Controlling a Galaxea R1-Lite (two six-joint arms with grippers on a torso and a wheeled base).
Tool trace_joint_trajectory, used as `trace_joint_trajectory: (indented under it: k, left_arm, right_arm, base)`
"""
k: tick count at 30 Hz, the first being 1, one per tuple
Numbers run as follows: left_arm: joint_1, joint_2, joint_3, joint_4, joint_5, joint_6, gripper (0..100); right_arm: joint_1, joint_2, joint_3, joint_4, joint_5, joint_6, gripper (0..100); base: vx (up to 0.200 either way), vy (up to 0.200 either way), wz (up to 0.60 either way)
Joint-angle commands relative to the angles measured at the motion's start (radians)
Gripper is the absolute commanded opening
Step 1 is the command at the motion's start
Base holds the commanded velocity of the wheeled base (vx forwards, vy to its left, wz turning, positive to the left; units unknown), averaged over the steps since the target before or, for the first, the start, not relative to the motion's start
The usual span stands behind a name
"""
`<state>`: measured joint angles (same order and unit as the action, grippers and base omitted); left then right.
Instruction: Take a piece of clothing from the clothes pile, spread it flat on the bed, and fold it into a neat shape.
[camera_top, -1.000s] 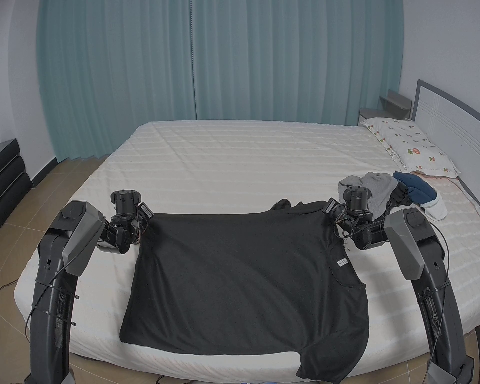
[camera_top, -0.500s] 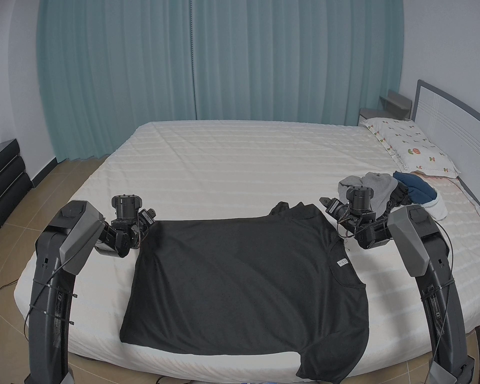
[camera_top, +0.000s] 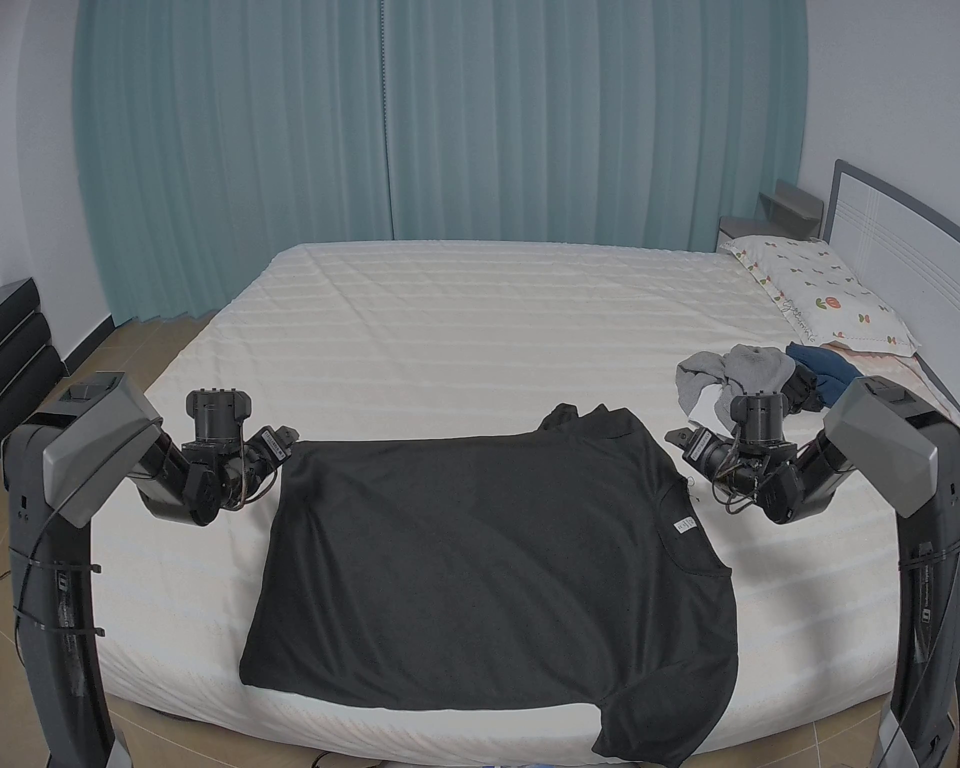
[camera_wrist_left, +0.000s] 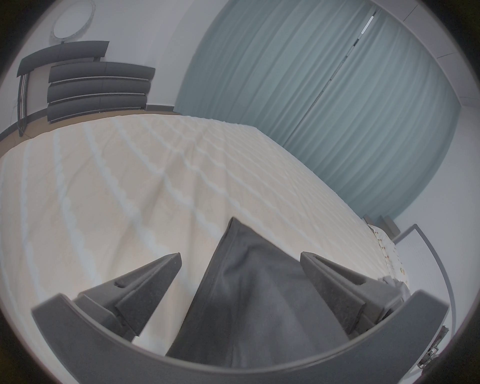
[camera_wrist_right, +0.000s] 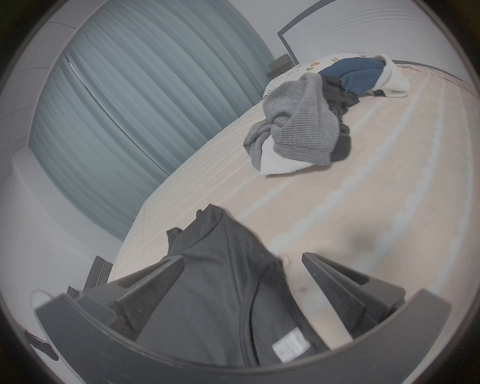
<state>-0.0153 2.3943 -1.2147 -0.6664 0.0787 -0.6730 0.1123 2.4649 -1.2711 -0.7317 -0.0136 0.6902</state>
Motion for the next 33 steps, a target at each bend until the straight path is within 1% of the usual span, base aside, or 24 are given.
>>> trace_joint_trajectory:
  k: [1, 2, 3, 5, 6, 7, 8, 10, 11, 13, 14, 15, 16, 18, 26, 33]
  left_arm:
    - [-0.008, -0.334, 0.512, -0.137, -0.134, -0.004, 100]
    - [-0.011, -0.362, 0.592, -0.164, -0.158, -0.005, 100]
    - [-0.011, -0.376, 0.633, -0.179, -0.174, -0.007, 100]
    - [-0.012, -0.392, 0.687, -0.2, -0.188, -0.016, 100]
    - [-0.017, -0.403, 0.733, -0.219, -0.192, -0.033, 100]
    - [-0.017, -0.403, 0.736, -0.22, -0.192, -0.036, 100]
    - [-0.028, -0.411, 0.785, -0.243, -0.194, -0.059, 100]
    - [-0.032, -0.414, 0.828, -0.265, -0.195, -0.071, 100]
    - [-0.034, -0.414, 0.877, -0.298, -0.203, -0.074, 100]
    - [-0.034, -0.412, 0.897, -0.314, -0.209, -0.076, 100]
    - [-0.034, -0.408, 0.929, -0.341, -0.223, -0.077, 100]
    - [-0.034, -0.406, 0.943, -0.352, -0.226, -0.077, 100]
    - [-0.034, -0.405, 0.959, -0.36, -0.228, -0.076, 100]
    - [-0.034, -0.397, 0.977, -0.371, -0.228, -0.076, 100]
    - [-0.028, -0.293, 0.985, -0.406, -0.211, -0.073, 100]
    - [-0.032, -0.256, 0.991, -0.41, -0.208, -0.074, 100]
  right_arm:
    - [-0.002, -0.339, 0.65, -0.36, 0.08, 0.012, 100]
    - [0.001, -0.35, 0.754, -0.445, 0.08, 0.012, 100]
    - [0.004, -0.356, 0.802, -0.485, 0.081, 0.012, 100]
    - [0.007, -0.359, 0.865, -0.535, 0.081, 0.015, 100]
    - [0.012, -0.36, 0.926, -0.574, 0.083, 0.034, 100]
    - [0.013, -0.36, 0.931, -0.578, 0.083, 0.037, 100]
    - [0.026, -0.36, 0.989, -0.626, 0.083, 0.078, 100]
    - [0.032, -0.36, 1.032, -0.673, 0.084, 0.132, 100]
    - [0.036, -0.35, 1.079, -0.735, 0.1, 0.198, 100]
    - [0.036, -0.343, 1.098, -0.761, 0.115, 0.218, 100]
    - [0.038, -0.322, 1.125, -0.801, 0.153, 0.238, 100]
    - [0.038, -0.313, 1.138, -0.818, 0.162, 0.238, 100]
    - [0.038, -0.308, 1.148, -0.83, 0.167, 0.239, 100]
    - [0.038, -0.313, 1.164, -0.83, 0.178, 0.244, 100]
    - [0.04, -0.305, 1.182, -0.83, 0.181, 0.255, 100]
    - [0.04, -0.302, 1.184, -0.83, 0.182, 0.262, 100]
  base:
    - [0.0, 0.0, 0.0]
    - [0.0, 0.0, 0.0]
    - [0.0, 0.0, 0.0]
    - [-0.1, 0.0, 0.0]
    - [-0.2, 0.0, 0.0]
    - [-0.2, 0.0, 0.0]
    - [-0.2, 0.0, 0.0]
    - [-0.2, 0.0, 0.0]
    - [-0.2, 0.0, 0.0]
    - [-0.2, 0.0, 0.0]
    - [-0.2, 0.0, 0.0]
    - [-0.2, 0.0, 0.0]
    - [-0.2, 0.0, 0.0]
    - [0.0, 0.0, 0.0]
    - [0.0, 0.0, 0.0]
    - [0.0, 0.0, 0.0]
